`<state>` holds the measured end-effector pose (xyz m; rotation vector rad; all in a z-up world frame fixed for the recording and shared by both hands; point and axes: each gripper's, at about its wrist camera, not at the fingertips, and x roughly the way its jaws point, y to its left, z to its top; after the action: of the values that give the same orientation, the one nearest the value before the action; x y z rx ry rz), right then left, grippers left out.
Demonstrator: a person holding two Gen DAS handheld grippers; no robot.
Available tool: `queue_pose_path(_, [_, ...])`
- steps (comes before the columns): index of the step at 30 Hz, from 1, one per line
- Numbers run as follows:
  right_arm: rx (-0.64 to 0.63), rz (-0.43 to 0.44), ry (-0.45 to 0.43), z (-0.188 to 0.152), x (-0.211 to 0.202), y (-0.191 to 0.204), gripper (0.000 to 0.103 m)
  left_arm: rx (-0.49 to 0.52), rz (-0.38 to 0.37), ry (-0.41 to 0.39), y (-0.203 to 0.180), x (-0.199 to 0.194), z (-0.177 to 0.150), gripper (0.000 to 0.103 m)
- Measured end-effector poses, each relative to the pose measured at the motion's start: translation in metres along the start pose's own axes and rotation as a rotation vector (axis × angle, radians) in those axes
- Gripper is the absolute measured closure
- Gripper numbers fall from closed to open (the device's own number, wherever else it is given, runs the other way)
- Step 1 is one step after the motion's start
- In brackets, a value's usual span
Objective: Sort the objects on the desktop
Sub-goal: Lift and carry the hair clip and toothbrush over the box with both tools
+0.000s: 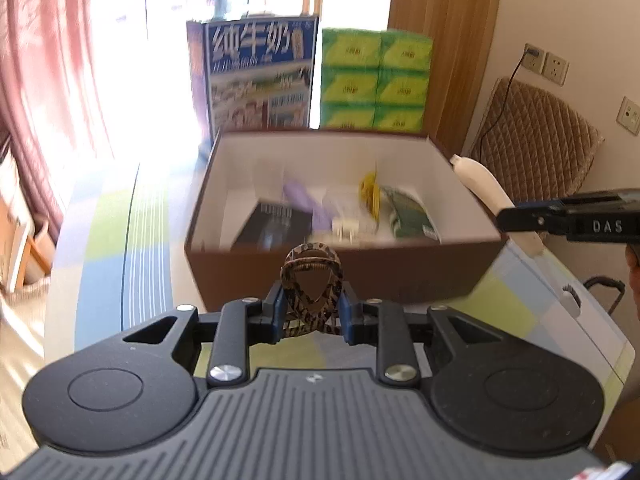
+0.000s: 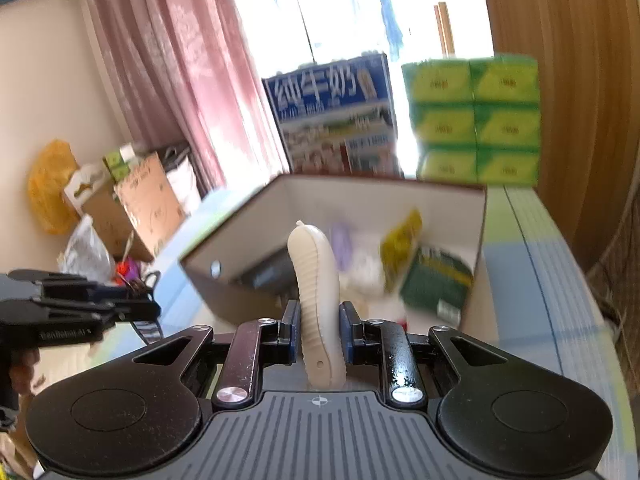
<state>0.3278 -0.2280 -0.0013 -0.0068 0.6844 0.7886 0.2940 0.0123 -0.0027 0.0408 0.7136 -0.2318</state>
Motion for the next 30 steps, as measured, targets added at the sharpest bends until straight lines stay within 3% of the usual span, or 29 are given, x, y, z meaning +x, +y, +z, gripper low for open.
queue_pose_path(8, [-0.002,0.014,-0.078,0.059,0.029,-0.01,0.086,0.023,-0.007,-0.057,0.007,0.031,0.057,0.081])
queue_pose_path(13, [0.014,0.016,-0.083,0.084,0.058,-0.024,0.085,0.035,-0.02,-0.059,0.005,0.06,0.083,0.081])
queue_pose_path(21, [0.024,-0.02,-0.013,0.078,0.105,-0.047,0.085,0.037,-0.032,0.039,0.001,0.118,0.09,0.081])
queue_pose_path(30, [-0.001,-0.03,0.079,0.055,0.136,-0.058,0.085,0.025,-0.054,0.154,-0.006,0.159,0.071,0.081])
